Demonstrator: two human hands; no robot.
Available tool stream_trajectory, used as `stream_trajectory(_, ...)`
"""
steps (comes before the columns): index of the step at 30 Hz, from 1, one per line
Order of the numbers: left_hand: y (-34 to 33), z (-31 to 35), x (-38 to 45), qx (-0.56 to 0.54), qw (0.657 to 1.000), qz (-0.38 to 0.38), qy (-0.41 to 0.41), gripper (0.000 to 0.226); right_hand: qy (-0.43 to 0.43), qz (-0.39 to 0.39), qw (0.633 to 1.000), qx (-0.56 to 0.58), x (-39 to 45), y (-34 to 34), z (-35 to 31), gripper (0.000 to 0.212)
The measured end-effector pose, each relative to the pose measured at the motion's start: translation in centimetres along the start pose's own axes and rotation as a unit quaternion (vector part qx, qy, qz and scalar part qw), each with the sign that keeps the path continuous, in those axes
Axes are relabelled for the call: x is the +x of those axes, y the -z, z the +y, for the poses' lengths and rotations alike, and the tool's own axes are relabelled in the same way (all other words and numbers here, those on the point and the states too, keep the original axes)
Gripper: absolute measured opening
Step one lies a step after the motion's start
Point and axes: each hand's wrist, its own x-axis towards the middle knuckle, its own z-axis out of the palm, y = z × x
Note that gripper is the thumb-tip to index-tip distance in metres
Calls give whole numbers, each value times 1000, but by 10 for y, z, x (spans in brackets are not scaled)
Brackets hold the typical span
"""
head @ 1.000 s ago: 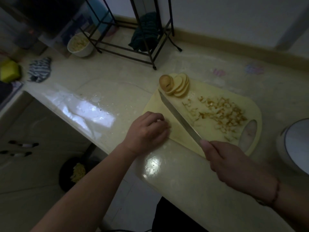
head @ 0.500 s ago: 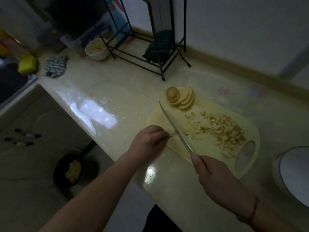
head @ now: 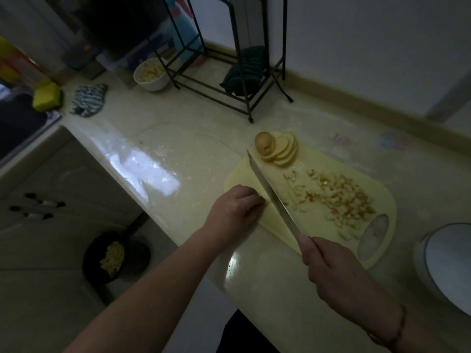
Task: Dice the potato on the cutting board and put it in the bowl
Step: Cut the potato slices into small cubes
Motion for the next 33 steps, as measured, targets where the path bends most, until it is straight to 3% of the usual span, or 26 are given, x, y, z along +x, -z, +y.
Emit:
stream_trajectory(3, -3, 3, 1, 6, 1000, -13, 8, 14, -2, -2, 1000, 0, 1, 0, 1, 62)
stream_trajectory(9, -5, 6, 6, 16, 999, -44, 7, 26, 6, 10, 1000, -25, -2, -1, 8, 63)
stream_trajectory(16, -6, 8, 10, 2, 997, -72, 17, 30, 16, 19, 999, -46, 3, -10, 7, 49)
stream_trajectory(26, -1, 3, 6, -36, 998, -44, 7, 20, -55, -17, 998, 34, 14, 1, 13, 67)
stream_trajectory(33, 10, -8, -8, -17, 999, 24, 31, 13, -31, -30, 997, 57, 6, -7, 1, 61)
